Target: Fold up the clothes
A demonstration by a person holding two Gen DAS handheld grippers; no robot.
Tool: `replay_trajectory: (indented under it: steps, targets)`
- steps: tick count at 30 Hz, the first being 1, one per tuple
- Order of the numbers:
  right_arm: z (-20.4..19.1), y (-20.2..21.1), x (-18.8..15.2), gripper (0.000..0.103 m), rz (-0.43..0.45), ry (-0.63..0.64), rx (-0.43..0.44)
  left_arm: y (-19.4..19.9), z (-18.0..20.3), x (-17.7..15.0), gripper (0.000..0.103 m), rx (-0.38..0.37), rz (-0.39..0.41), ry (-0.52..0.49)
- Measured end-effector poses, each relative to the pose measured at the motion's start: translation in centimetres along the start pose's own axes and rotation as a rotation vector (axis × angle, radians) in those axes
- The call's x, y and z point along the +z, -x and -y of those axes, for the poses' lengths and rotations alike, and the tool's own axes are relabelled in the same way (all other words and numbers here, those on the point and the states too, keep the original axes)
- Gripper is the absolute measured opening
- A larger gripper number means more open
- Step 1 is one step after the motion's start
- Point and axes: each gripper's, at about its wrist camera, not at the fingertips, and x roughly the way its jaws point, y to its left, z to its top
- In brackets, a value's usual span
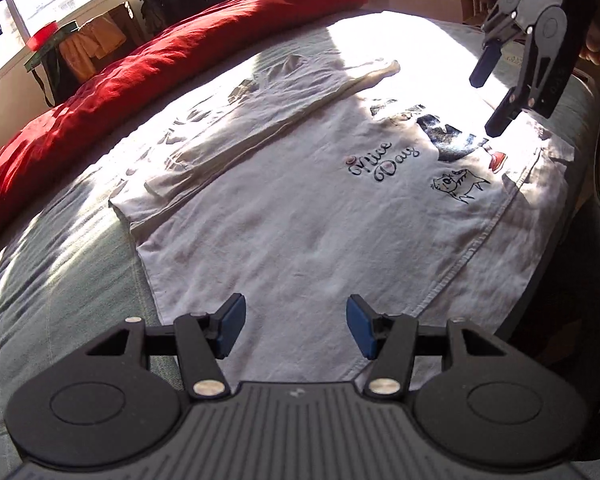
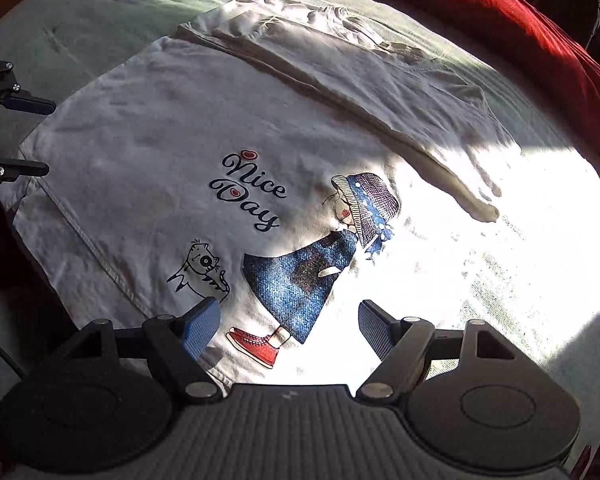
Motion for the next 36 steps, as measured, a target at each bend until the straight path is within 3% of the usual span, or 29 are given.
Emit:
replay_trajectory:
  steps: [3, 8, 12, 24, 31, 36]
  targets:
    - [0.3, -0.9, 0.4, 0.08, 0.013, 0.031, 0.006, -0.8, -0.9, -0.3, 0.055, 0.071, -0.017, 0.1]
    - [2.7, -1.8, -0.2, 0.08, 0.02, 0.071, 0.04, -1.5, -2.0, -0.8, 0.055, 0.108, -0.07, 0.368]
    - [4.9, -2.0, -0.4, 0.08, 0.053, 0.067, 0.064, -1.8, -1.4, -0.1, 0.055, 0.123, -0.057, 0.429]
    - [6.1, -2.6, 0.2, 0.08, 0.238, 0.14, 0.138, -4.4, 2.7, 4.1, 0.059, 0.171, 0.064, 0.186]
    - [5.7, -2.9, -1.4, 0.08, 0.298, 0.218, 0.156, -5.0, 5.9, 3.7, 0.059, 0.153, 0.153, 0.076]
    - [5.5, -0.2, -4.1, 0.08, 0.403, 0.181, 0.099, -3.0, 9.0, 2.4, 0.059, 0.159, 0.258, -0.018]
